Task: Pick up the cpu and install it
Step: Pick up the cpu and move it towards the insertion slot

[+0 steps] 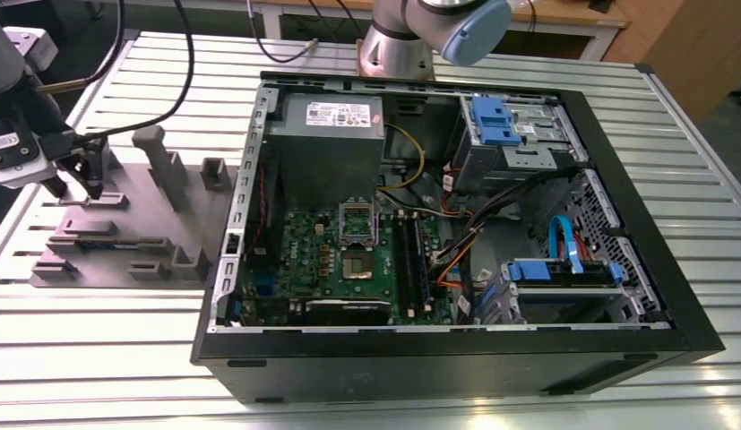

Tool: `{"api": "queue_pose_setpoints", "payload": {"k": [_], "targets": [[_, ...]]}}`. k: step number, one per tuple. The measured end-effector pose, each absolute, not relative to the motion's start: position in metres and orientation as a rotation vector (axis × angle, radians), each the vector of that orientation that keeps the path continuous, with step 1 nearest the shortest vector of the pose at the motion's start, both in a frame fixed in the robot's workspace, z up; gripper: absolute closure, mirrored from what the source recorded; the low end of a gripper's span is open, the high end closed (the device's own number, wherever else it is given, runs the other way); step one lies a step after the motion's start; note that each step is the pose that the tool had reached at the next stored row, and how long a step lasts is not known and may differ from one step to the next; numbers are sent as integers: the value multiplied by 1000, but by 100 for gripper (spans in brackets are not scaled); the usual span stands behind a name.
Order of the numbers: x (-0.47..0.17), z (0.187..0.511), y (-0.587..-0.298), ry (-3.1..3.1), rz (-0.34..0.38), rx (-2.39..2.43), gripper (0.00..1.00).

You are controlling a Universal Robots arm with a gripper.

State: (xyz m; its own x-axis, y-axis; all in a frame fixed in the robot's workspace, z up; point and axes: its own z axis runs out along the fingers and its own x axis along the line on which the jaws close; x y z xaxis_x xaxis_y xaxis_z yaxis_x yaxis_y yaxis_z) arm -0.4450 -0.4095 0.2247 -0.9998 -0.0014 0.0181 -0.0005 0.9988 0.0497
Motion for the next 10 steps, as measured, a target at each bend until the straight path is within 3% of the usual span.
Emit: {"api": "queue_pose_setpoints", "payload": {"k": [10], "targets": [[-445, 229, -410, -3123, -78, 2, 53]]}}
